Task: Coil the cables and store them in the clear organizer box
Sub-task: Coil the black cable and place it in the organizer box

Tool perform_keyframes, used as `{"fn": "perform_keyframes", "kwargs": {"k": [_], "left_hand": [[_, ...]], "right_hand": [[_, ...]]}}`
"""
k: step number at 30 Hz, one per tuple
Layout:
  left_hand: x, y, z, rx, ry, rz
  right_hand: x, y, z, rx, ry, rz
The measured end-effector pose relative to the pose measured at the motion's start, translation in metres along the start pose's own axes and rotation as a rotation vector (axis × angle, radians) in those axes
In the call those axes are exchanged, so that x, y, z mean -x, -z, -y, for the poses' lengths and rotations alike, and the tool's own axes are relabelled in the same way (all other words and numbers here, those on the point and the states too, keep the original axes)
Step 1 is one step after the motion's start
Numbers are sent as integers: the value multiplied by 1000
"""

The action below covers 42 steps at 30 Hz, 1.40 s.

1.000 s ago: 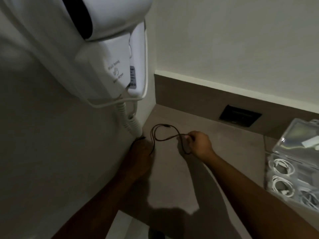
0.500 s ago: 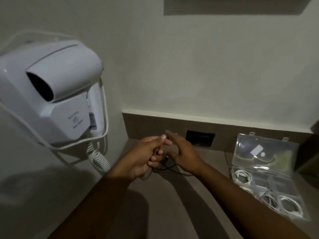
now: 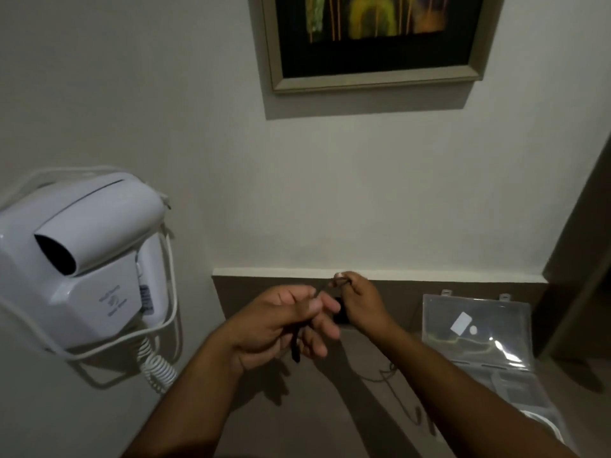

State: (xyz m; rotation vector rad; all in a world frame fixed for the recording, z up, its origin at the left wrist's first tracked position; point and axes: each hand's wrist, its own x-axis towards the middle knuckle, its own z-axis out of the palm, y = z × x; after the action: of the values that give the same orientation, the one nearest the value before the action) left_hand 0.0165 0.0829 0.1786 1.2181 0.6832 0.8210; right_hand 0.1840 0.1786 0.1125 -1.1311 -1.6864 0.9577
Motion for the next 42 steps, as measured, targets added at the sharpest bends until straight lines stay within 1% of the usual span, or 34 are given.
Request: {"fn": "perform_keyframes", "kwargs": {"k": [2, 4, 5, 6, 7, 8, 10, 11, 12, 13, 15, 18, 20, 22, 24, 26, 28, 29, 31, 34, 37, 38, 40, 42], "left_hand": [[-17, -7, -15, 95, -155, -104], [-34, -8, -30, 152, -288, -321], [-39, -5, -38, 109, -338, -445], [-42, -1, -44, 12, -361, -546], [-44, 3, -48, -114, -352, -609], [-43, 7, -50, -243, -320, -635], [-40, 11, -46, -509, -233, -609], [-38, 11, -42, -625, -191, -562], [-37, 9, -38, -694, -156, -506], [-37, 6, -34, -702, -129, -452], [-33, -4, -30, -617, -105, -376], [-25, -20, -28, -512, -97, -364], [-21, -27, -26, -414, -116, -336], [-19, -32, -29, -371, -154, -319], [-19, -37, -34, -328, -235, -293], [-22, -39, -41, -202, -326, -255], [-25, -40, -53, -76, -381, -224], [-26, -40, -59, -33, -395, -232], [-28, -39, -71, -7, -407, -300], [-33, -36, -82, -125, -402, -422], [-39, -23, -87, -246, -423, -519], [-40, -17, -90, -318, -412, -544], [-39, -7, -93, -525, -325, -535], [-37, 1, -90, -708, -191, -463]], "right_hand": [[11, -7, 2, 148, 38, 162], [25, -14, 8, 290, 97, 262], [32, -15, 13, 334, 135, 276], [36, -12, 20, 366, 182, 275], [40, -6, 27, 387, 222, 274], [42, 1, 35, 395, 260, 277], [41, 21, 55, 419, 345, 272], [40, 31, 66, 436, 389, 261], [37, 41, 76, 441, 423, 254], [34, 51, 85, 433, 448, 247], [24, 68, 101, 393, 465, 245], [5, 88, 119, 213, 426, 289], [-5, 97, 126, 98, 404, 314], [-11, 99, 128, -15, 365, 345], [-12, 93, 122, -100, 302, 355], [-10, 79, 112, -159, 229, 328], [-3, 59, 102, -221, 184, 306], [2, 50, 98, -239, 173, 296], [11, 34, 94, -251, 187, 282], [18, 23, 92, -157, 239, 268], [22, 26, 93, 71, 259, 282], [24, 31, 94, 166, 288, 288], [24, 44, 102, 349, 372, 284], [19, 62, 116, 503, 458, 243]]}}
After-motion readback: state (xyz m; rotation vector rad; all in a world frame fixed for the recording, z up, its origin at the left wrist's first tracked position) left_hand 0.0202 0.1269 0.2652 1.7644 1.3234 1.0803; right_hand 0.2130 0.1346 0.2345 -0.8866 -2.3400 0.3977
